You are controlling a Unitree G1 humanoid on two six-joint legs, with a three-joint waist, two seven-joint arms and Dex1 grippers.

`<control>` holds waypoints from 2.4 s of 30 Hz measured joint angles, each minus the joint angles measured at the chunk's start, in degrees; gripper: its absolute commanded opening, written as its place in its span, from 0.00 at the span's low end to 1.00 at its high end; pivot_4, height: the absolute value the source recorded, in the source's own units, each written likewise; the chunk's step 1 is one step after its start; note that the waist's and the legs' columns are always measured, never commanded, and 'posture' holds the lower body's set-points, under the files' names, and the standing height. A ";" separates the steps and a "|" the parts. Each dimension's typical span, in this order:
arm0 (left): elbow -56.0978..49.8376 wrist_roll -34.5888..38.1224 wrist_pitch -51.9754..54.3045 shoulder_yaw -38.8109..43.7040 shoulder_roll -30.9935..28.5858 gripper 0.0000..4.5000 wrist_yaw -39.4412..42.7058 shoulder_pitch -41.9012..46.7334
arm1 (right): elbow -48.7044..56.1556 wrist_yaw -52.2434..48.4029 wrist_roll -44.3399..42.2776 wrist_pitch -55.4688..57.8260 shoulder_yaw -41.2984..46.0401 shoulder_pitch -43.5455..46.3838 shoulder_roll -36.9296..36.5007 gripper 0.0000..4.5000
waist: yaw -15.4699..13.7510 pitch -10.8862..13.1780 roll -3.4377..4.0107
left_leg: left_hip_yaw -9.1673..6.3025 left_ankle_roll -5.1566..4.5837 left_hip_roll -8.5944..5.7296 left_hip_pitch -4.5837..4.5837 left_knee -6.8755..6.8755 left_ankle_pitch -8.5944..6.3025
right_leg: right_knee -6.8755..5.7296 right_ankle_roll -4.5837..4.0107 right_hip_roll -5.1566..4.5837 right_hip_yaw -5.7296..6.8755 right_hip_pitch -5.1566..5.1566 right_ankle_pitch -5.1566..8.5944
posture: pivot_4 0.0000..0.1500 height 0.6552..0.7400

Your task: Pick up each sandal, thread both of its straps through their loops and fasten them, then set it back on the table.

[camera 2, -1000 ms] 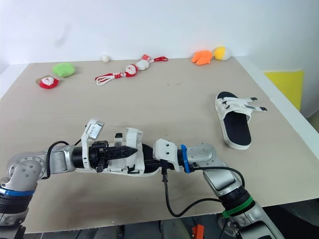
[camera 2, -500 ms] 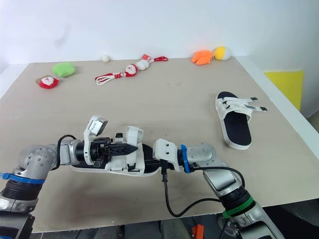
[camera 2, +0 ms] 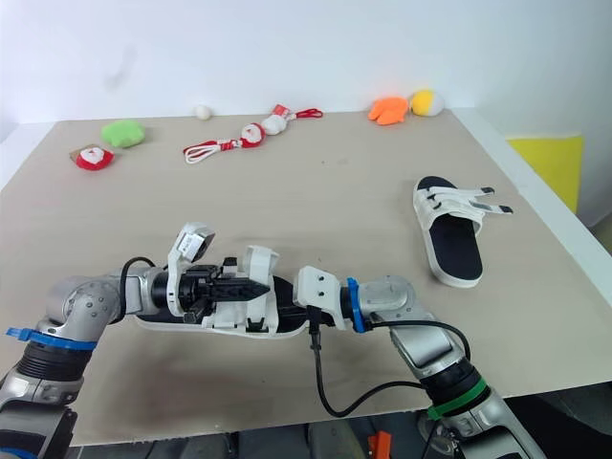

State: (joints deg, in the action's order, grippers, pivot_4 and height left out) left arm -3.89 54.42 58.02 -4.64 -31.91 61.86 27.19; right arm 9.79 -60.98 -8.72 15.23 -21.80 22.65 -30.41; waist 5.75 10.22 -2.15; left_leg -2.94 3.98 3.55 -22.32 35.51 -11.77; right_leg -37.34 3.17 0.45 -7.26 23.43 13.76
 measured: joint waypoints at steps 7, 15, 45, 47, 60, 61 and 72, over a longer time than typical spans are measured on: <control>1.12 -3.14 -1.77 -1.29 0.69 0.01 2.74 0.80 | 0.32 0.08 0.00 0.45 0.09 -0.27 0.00 0.00 | -0.04 0.00 0.00 | -0.04 0.00 -0.01 0.00 0.01 0.00 | 0.00 0.00 0.00 0.01 -0.03 0.00 | 1.00 1.00; 0.63 -5.92 -3.10 -2.88 -0.40 0.01 6.16 0.59 | 1.35 0.69 0.01 1.01 0.28 -0.93 0.00 0.00 | -0.04 0.00 0.00 | -0.08 0.00 -0.02 -0.01 -0.02 0.00 | 0.01 -0.04 0.01 0.03 -0.02 0.06 | 1.00 1.00; -1.68 -4.91 -0.30 -1.73 0.28 0.01 6.20 0.97 | 0.54 0.04 0.00 0.48 0.31 -0.29 0.05 0.00 | -0.03 0.00 0.00 | -0.18 -0.01 -0.02 -0.06 -0.03 -0.01 | 0.01 -0.04 0.04 0.09 -0.03 0.08 | 1.00 1.00; -1.44 -5.02 -0.46 -1.70 0.66 0.01 6.18 1.19 | 0.49 0.03 0.01 0.48 0.32 -0.29 0.04 0.00 | -0.04 0.00 0.00 | -0.19 -0.01 -0.02 -0.06 -0.03 -0.01 | 0.01 -0.04 0.04 0.09 -0.03 0.08 | 1.00 1.00; -0.61 -5.64 -0.60 -1.84 1.49 0.01 6.61 2.27 | 0.35 0.02 0.01 0.37 0.34 -0.29 0.03 0.00 | -0.06 0.00 0.00 | -0.21 -0.01 -0.03 -0.08 -0.01 -0.01 | 0.01 -0.03 0.04 0.09 -0.05 0.07 | 1.00 1.00; -0.61 -5.64 -0.60 -1.86 1.47 0.01 6.62 2.27 | 0.35 0.02 0.01 0.37 0.35 -0.29 0.03 0.00 | -0.06 0.00 0.00 | -0.21 -0.02 -0.03 -0.07 -0.01 -0.01 | 0.01 -0.03 0.04 0.09 -0.05 0.07 | 1.00 1.00; -0.62 -6.52 -1.64 -1.69 0.00 0.01 7.43 0.57 | 0.24 0.02 0.01 0.33 0.23 -0.10 0.12 0.00 | -0.04 0.00 0.00 | -0.23 -0.02 -0.03 -0.07 -0.01 -0.01 | 0.01 -0.03 0.06 0.09 -0.04 0.07 | 1.00 1.00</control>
State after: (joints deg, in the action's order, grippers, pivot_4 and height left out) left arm -4.51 47.90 56.38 -6.32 -31.91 69.29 27.76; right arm 10.03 -60.96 -8.71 15.56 -21.56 22.55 -30.29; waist 5.71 10.22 -2.15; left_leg -3.17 3.96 3.52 -22.39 35.49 -11.78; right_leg -37.33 3.13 0.51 -7.17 23.39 13.83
